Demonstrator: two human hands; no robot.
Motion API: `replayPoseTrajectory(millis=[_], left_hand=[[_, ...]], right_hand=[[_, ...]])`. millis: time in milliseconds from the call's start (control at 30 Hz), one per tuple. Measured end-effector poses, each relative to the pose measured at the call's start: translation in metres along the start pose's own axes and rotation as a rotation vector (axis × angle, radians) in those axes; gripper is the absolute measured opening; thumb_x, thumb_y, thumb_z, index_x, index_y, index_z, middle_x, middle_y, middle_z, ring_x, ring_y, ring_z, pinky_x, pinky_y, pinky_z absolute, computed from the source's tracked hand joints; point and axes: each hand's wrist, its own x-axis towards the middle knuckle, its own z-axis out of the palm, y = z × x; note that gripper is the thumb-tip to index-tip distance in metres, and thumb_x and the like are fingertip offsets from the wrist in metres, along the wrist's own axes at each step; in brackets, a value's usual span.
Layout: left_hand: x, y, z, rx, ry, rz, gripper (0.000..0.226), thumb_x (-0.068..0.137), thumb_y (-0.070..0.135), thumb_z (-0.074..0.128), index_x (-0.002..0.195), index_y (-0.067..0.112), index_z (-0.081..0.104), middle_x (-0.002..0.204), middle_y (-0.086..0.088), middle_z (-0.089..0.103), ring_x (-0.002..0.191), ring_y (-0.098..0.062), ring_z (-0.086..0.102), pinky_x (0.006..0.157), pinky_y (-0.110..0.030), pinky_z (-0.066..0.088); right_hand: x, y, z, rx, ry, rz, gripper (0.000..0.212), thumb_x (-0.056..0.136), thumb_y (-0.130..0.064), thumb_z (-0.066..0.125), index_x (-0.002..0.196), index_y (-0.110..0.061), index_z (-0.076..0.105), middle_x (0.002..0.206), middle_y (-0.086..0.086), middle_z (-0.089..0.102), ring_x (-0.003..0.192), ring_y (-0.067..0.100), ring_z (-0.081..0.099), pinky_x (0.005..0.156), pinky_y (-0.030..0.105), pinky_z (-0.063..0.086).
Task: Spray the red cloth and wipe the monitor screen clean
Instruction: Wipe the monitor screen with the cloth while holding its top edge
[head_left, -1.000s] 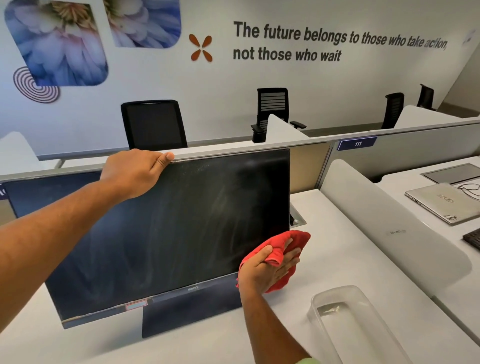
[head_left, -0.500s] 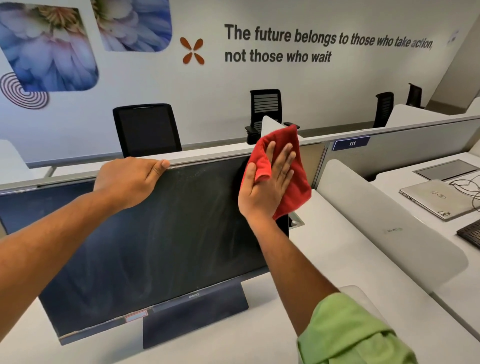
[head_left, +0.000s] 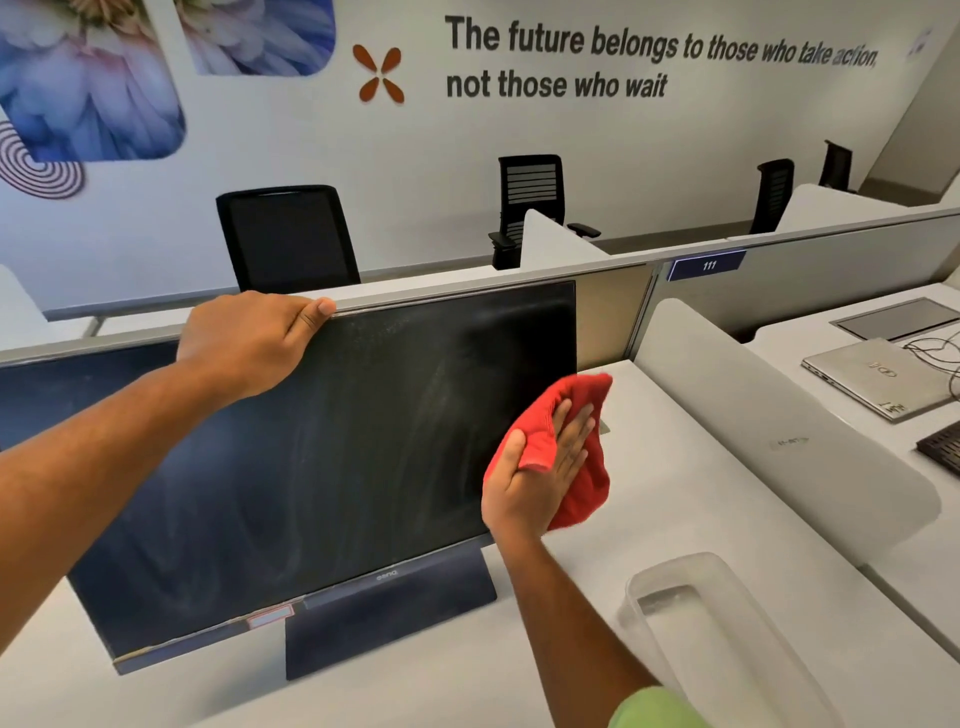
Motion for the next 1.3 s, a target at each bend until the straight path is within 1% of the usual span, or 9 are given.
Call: replayPoseTrajectory(millis=[133, 333, 633, 767, 867, 1000, 1167, 1233, 1300], left_hand=[[-0.002, 0.001, -0.002, -0.005, 0.0, -0.003, 0.082, 0.094, 0.071, 0.004, 0.111, 0.029, 0.073, 0.066, 0.002, 0.056, 0.06, -0.019, 0.047, 0.051, -0.029, 0.028], [-0.003, -0.001, -0.003, -0.031, -0.006, -0.011, 0.084, 0.094, 0.071, 0.005, 0.113, 0.027, 0.073, 0.068, 0.0, 0.059, 0.063, -0.022, 0.05, 0.051, -0.029, 0.029], [-0.005, -0.001, -0.005, -0.054, -0.023, -0.025, 0.083, 0.094, 0.071, 0.004, 0.119, 0.031, 0.072, 0.069, 0.002, 0.06, 0.066, -0.021, 0.054, 0.051, -0.029, 0.03], [-0.007, 0.001, -0.005, -0.06, -0.017, -0.011, 0.08, 0.094, 0.072, 0.003, 0.109, 0.033, 0.072, 0.073, 0.004, 0.062, 0.064, -0.016, 0.05, 0.05, -0.027, 0.027], [-0.012, 0.003, -0.005, -0.105, 0.043, 0.056, 0.071, 0.099, 0.072, 0.004, 0.124, 0.051, 0.066, 0.09, 0.008, 0.072, 0.076, -0.016, 0.057, 0.051, -0.026, 0.026], [-0.016, -0.002, -0.006, -0.132, 0.081, 0.207, 0.052, 0.099, 0.071, 0.006, 0.142, 0.07, 0.035, 0.127, 0.021, 0.069, 0.105, -0.014, 0.066, 0.052, -0.023, 0.026], [-0.022, -0.004, -0.008, -0.146, 0.055, 0.298, 0.058, 0.094, 0.083, 0.019, 0.149, 0.066, 0.024, 0.144, 0.025, 0.056, 0.13, -0.01, 0.057, 0.064, -0.021, 0.036], [-0.022, -0.004, -0.009, -0.133, 0.022, 0.303, 0.068, 0.09, 0.087, 0.024, 0.153, 0.062, 0.022, 0.152, 0.022, 0.048, 0.141, -0.006, 0.046, 0.071, -0.022, 0.039], [-0.023, -0.005, -0.01, -0.117, 0.028, 0.304, 0.073, 0.089, 0.088, 0.026, 0.155, 0.058, 0.02, 0.154, 0.025, 0.036, 0.142, 0.002, 0.03, 0.074, -0.022, 0.04]], right_hand=[[-0.038, 0.024, 0.0, 0.066, 0.012, 0.155, 0.067, 0.111, -0.061, 0.013, 0.169, -0.035, -0.009, 0.178, -0.012, -0.011, 0.165, 0.015, 0.0, 0.133, 0.04, 0.006], [-0.041, 0.009, 0.0, 0.08, -0.029, 0.279, 0.075, 0.104, -0.071, -0.001, 0.166, -0.03, -0.01, 0.174, -0.005, -0.011, 0.165, 0.029, 0.006, 0.134, 0.044, 0.005], [0.051, -0.063, -0.02, 0.069, -0.049, -0.129, 0.075, 0.108, -0.064, 0.006, 0.17, -0.023, -0.005, 0.179, 0.009, -0.01, 0.165, 0.027, -0.011, 0.134, 0.049, -0.001], [0.077, -0.095, -0.023, 0.01, -0.021, -0.282, 0.075, 0.109, -0.064, 0.009, 0.17, -0.023, -0.004, 0.179, 0.009, -0.009, 0.165, 0.028, -0.011, 0.133, 0.055, -0.001], [0.076, -0.095, -0.023, -0.009, -0.007, -0.317, 0.073, 0.11, -0.062, 0.011, 0.171, -0.024, -0.001, 0.179, 0.008, -0.007, 0.166, 0.028, -0.009, 0.133, 0.058, 0.002], [0.065, -0.081, -0.025, 0.001, -0.031, -0.345, 0.069, 0.111, -0.059, 0.012, 0.171, -0.028, 0.001, 0.18, 0.005, -0.004, 0.166, 0.025, -0.007, 0.133, 0.059, 0.006], [0.05, -0.07, -0.026, 0.004, -0.029, -0.258, 0.069, 0.11, -0.06, 0.009, 0.171, -0.027, 0.006, 0.18, 0.004, 0.0, 0.166, 0.026, -0.003, 0.133, 0.059, 0.008], [0.045, -0.08, -0.022, 0.013, -0.037, -0.218, 0.072, 0.108, -0.061, 0.007, 0.171, -0.025, 0.004, 0.18, 0.005, -0.003, 0.166, 0.027, -0.006, 0.132, 0.06, 0.007], [0.033, -0.093, -0.016, 0.011, -0.051, -0.291, 0.072, 0.109, -0.06, 0.01, 0.171, -0.025, 0.004, 0.18, 0.006, -0.004, 0.166, 0.028, -0.007, 0.132, 0.061, 0.006]])
